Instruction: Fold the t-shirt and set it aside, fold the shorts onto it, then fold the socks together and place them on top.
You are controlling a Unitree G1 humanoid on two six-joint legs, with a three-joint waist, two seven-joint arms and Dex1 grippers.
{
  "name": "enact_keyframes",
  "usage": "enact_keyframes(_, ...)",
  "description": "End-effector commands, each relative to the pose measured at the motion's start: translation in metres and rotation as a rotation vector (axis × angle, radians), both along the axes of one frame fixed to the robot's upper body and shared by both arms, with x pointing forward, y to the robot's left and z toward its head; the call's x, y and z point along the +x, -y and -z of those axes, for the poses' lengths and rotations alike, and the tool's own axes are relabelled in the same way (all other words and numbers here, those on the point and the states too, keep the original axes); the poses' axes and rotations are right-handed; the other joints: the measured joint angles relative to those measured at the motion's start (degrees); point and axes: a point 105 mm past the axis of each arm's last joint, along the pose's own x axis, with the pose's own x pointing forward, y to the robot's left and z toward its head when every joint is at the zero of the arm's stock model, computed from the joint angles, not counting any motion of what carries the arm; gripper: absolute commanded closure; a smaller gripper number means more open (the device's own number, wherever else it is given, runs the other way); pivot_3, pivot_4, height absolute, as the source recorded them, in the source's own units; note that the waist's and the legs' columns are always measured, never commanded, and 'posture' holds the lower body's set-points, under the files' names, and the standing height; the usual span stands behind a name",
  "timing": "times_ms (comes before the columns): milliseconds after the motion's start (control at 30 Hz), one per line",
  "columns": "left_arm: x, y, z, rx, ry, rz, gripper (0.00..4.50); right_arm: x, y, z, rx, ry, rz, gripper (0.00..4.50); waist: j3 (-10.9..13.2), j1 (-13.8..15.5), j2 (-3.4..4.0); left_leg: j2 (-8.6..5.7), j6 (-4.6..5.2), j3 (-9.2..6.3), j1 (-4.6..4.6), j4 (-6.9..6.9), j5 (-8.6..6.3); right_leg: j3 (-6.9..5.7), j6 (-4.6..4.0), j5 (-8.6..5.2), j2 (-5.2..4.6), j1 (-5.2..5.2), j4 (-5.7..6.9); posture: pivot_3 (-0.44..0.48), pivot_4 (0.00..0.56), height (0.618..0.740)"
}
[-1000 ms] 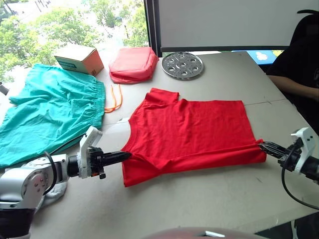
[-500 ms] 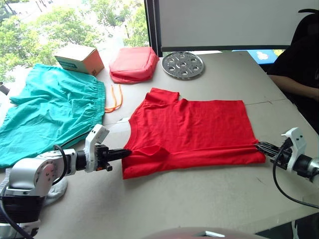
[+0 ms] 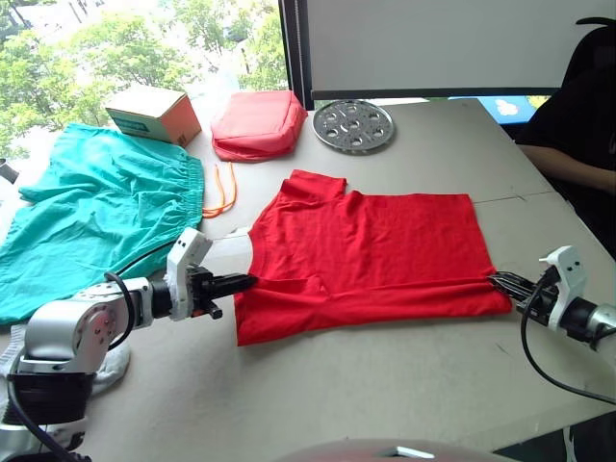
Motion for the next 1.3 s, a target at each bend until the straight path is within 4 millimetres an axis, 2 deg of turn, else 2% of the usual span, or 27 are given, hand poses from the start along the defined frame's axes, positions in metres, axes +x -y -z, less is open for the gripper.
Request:
enact_keyframes(33,0.0,-0.007,-0.006,0.048,0.054,0.016,4.5,0.006,0.007,-0.006,-0.015,0.035,0.026,4.42,0.0,0.0,0.02,0.0,0.0,0.01,0.0,0.0,0.0,0.01,0.0,0.0,0.0,0.0,0.0,0.0,0.15,0.74)
enact_keyframes(67,-0.004,-0.008,-0.005,0.051,0.047,0.031,4.5,0.005,0.007,-0.005,0.001,0.024,0.021,4.42,0.0,0.0,0.02,-0.01,0.0,0.02,0.0,0.0,0.0,0.02,0.0,0.0,-0.01,0.0,0.0,0.0,0.15,0.74)
enact_keyframes(100,-0.006,-0.008,-0.006,0.039,0.046,0.032,4.15,0.005,0.006,-0.005,0.005,0.02,0.012,3.8,0.0,-0.1,0.03,-0.01,0.0,0.02,0.01,-0.01,0.0,0.02,0.0,0.0,-0.01,0.0,0.0,0.0,0.15,0.74)
enact_keyframes(133,-0.007,-0.008,-0.007,0.022,0.041,0.024,3.79,0.004,0.006,-0.005,0.005,0.018,0.009,3.55,0.0,-0.1,0.03,0.0,0.0,0.03,0.02,-0.02,0.0,0.03,0.0,0.0,0.0,0.0,0.0,0.0,0.15,0.74)
enact_keyframes(167,-0.008,-0.009,-0.008,0.021,0.044,0.017,3.49,0.002,0.007,-0.005,-0.002,0.015,0.005,3.1,0.0,0.0,0.03,0.0,0.0,0.02,0.02,-0.02,0.0,0.02,0.0,0.0,0.0,0.0,0.0,0.0,0.15,0.74)
enact_keyframes(267,-0.01,-0.012,-0.016,0.008,0.079,-0.01,2.08,-0.008,0.013,-0.012,-0.029,0.031,0.006,1.6,0.0,0.1,0.02,0.0,0.0,-0.03,-0.01,-0.02,0.0,-0.01,0.0,0.0,-0.01,0.0,-0.01,0.0,0.15,0.74)
enact_keyframes(300,-0.012,-0.014,-0.02,-0.003,0.09,-0.018,1.64,-0.013,0.016,-0.018,-0.03,0.041,0.004,1.59,0.0,0.2,0.03,0.0,0.01,-0.05,-0.01,-0.02,0.0,-0.03,-0.01,0.0,-0.03,0.0,-0.01,0.0,0.15,0.74)
enact_keyframes(400,-0.021,-0.011,-0.038,-0.095,0.135,-0.001,1.64,-0.026,0.009,-0.045,0.03,0.09,-0.06,1.59,0.1,0.0,0.13,0.0,0.04,-0.03,-0.04,-0.02,-0.02,-0.03,0.0,0.0,-0.1,0.0,-0.03,0.0,0.15,0.74)
enact_keyframes(500,-0.033,0.011,-0.054,-0.228,0.145,0.092,1.64,-0.032,-0.016,-0.06,0.122,0.091,-0.165,1.59,0.0,-0.2,0.11,0.03,0.04,0.0,0.01,0.01,-0.03,-0.02,0.03,-0.01,-0.11,0.01,0.0,0.0,0.15,0.74)
enact_keyframes(533,-0.036,0.021,-0.053,-0.253,0.145,0.123,1.59,-0.027,-0.021,-0.057,0.126,0.093,-0.162,2.07,0.0,-0.2,0.06,0.06,0.04,0.0,0.05,0.01,-0.02,-0.02,0.05,-0.02,-0.08,0.02,0.03,0.0,0.15,0.74)
enact_keyframes(567,-0.038,0.031,-0.05,-0.261,0.144,0.141,2.03,-0.021,-0.026,-0.052,0.132,0.095,-0.157,2.12,0.0,-0.2,-0.02,0.09,0.03,0.0,0.07,0.02,-0.02,-0.02,0.05,-0.02,-0.05,0.02,0.04,0.0,0.15,0.74)
enact_keyframes(600,-0.038,0.04,-0.045,-0.262,0.144,0.151,2.25,-0.016,-0.032,-0.047,0.134,0.097,-0.162,2.63,-0.1,-0.2,-0.08,0.1,0.03,0.0,0.1,0.03,-0.02,-0.03,0.07,-0.03,-0.03,0.02,0.03,0.0,0.15,0.74)
enact_keyframes(667,-0.036,0.056,-0.034,-0.259,0.163,0.152,3.05,-0.006,-0.039,-0.032,0.112,0.097,-0.151,3.3,-0.1,0.0,-0.12,0.05,0.03,0.04,0.08,0.09,-0.02,0.01,0.05,-0.01,-0.04,0.01,0.04,0.0,0.15,0.74)
enact_keyframes(733,-0.032,0.065,-0.017,-0.222,0.18,0.125,4.0,0.0,-0.043,-0.012,0.063,0.073,-0.142,4.24,-0.2,0.2,-0.21,-0.01,0.03,0.03,0.03,0.09,-0.02,0.01,0.02,0.01,-0.05,0.02,0.05,0.0,0.15,0.74)
enact_keyframes(767,-0.031,0.066,-0.007,-0.2,0.183,0.109,4.4,0.003,-0.042,-0.003,0.045,0.055,-0.125,4.5,-0.2,0.3,-0.18,-0.06,0.03,0.0,0.01,0.07,-0.02,0.02,-0.01,0.01,-0.06,0.02,0.02,0.0,0.15,0.74)
enact_keyframes(900,-0.03,0.058,0.024,-0.094,0.17,0.045,4.47,0.002,-0.027,0.026,-0.013,0.002,-0.054,4.5,-0.3,0.1,0.1,-0.14,0.03,-0.01,-0.01,-0.02,-0.02,0.07,-0.04,0.01,-0.06,0.0,-0.01,0.0,0.15,0.74)
enact_keyframes(1000,-0.037,0.04,0.039,-0.034,0.14,-0.001,4.47,-0.002,-0.003,0.033,-0.063,-0.008,0.033,4.5,-0.5,0.1,0.14,-0.08,0.04,0.0,0.02,-0.01,-0.03,0.06,-0.03,0.01,-0.08,0.02,-0.02,0.0,0.15,0.74)
enact_keyframes(1067,-0.04,0.033,0.041,-0.021,0.142,-0.013,4.47,-0.002,0.013,0.032,-0.101,0.013,0.088,4.5,-0.6,0.2,0.08,-0.08,0.05,0.0,0.03,0.04,-0.03,0.05,-0.02,0.0,-0.11,0.02,0.0,0.0,0.15,0.74)
enact_keyframes(1133,-0.039,0.032,0.034,-0.044,0.184,-0.018,4.47,0.0,0.018,0.023,-0.08,0.061,0.111,4.5,-0.7,0.5,0.13,-0.11,0.05,0.0,0.04,0.1,-0.03,0.03,0.01,-0.02,-0.19,0.06,0.0,0.0,0.15,0.74)
enact_keyframes(1200,-0.034,0.035,0.007,-0.149,0.276,-0.024,4.47,0.0,0.012,0.006,-0.024,0.111,0.078,4.5,-0.7,0.5,0.16,-0.14,0.06,0.03,0.03,0.14,-0.03,0.05,0.03,-0.02,-0.22,0.06,0.01,0.0,0.15,0.74)
enact_keyframes(1233,-0.035,0.039,-0.01,-0.213,0.316,-0.001,4.16,-0.002,0.004,-0.004,0.008,0.137,0.042,4.21,-0.7,0.5,0.15,-0.14,0.06,0.01,0.0,0.16,-0.03,0.04,0.06,-0.03,-0.21,0.05,0.02,0.0,0.15,0.74)
enact_keyframes(1300,-0.045,0.044,-0.023,-0.207,0.334,0.092,3.54,-0.011,-0.015,-0.019,0.028,0.161,-0.068,3.58,-0.7,0.4,0.16,-0.11,0.06,-0.04,-0.01,0.17,-0.02,0.01,0.04,-0.01,-0.18,0.03,0.06,0.0,0.15,0.74)
